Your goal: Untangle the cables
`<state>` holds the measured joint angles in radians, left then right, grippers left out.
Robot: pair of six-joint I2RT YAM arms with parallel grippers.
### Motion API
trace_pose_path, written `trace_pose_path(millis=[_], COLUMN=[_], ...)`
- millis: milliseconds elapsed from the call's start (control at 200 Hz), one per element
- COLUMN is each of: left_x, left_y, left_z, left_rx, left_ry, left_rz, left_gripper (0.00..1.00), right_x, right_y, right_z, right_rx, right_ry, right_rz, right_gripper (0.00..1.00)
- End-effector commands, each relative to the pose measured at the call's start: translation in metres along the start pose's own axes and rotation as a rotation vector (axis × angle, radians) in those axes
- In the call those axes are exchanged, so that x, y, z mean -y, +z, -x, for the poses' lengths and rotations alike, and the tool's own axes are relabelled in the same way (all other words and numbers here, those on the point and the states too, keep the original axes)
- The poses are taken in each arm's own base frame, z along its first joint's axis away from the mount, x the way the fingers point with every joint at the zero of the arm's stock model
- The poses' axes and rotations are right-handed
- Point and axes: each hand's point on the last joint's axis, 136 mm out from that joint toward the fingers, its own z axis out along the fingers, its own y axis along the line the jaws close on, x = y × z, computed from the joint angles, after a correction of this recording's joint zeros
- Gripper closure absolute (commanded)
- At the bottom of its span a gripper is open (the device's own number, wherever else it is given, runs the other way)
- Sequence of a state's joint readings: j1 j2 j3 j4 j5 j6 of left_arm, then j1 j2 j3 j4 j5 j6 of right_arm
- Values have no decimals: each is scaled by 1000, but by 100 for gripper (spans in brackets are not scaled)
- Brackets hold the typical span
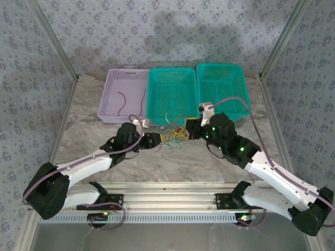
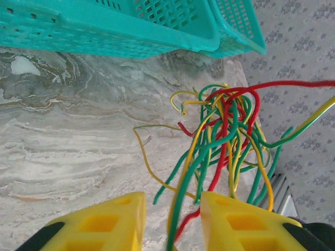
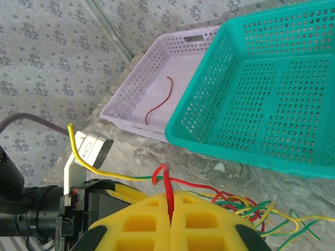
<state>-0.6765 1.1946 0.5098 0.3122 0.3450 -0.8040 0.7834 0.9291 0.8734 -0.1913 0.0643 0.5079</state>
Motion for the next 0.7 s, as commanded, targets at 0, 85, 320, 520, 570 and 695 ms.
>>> trace_pose_path(millis=[0, 85, 320, 520, 570, 695], left_x=[10, 11, 9, -4, -9, -19], left_y=[3, 5, 8, -1, -5, -12], left_z=[5, 5, 1, -7, -10, -21], left_rx=[11, 9, -4, -26, -31, -54], left_ry=[17, 8, 8, 42, 46, 57], left_rz=[-38, -48, -45, 26, 49, 87], left_gripper=[70, 79, 100, 100, 100, 100], right_x=[-11, -12, -10, 1, 7, 23], right_y=[-5, -3, -3, -21, -28, -42], right_z=[18, 17, 17, 35, 42, 57], right_rx=[55, 51, 48, 74, 92, 128], right_ry=[23, 29, 27, -24, -28, -24], right_rz=[43, 50, 36, -45, -82, -159], right_gripper=[100, 100, 100, 100, 100, 100])
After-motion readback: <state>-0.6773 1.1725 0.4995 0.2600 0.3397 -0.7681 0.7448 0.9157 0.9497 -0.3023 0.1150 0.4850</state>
